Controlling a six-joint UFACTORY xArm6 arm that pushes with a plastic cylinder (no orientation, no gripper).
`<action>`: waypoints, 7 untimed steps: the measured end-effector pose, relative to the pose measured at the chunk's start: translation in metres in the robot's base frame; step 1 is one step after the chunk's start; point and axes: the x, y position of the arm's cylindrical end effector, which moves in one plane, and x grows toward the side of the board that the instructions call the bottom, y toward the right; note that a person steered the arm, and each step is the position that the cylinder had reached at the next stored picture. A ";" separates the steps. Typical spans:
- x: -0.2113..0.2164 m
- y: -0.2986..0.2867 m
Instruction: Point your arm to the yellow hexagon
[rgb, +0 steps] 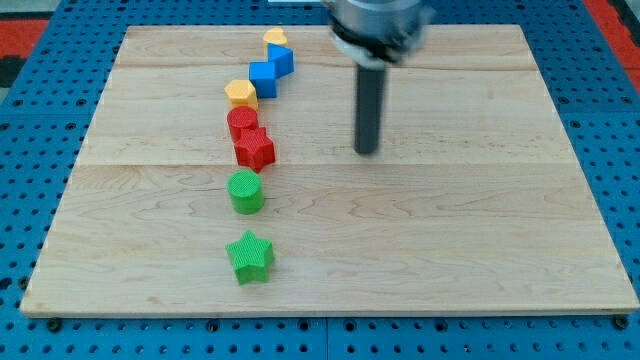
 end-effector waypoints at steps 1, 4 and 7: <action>0.134 0.005; 0.148 -0.246; -0.052 -0.329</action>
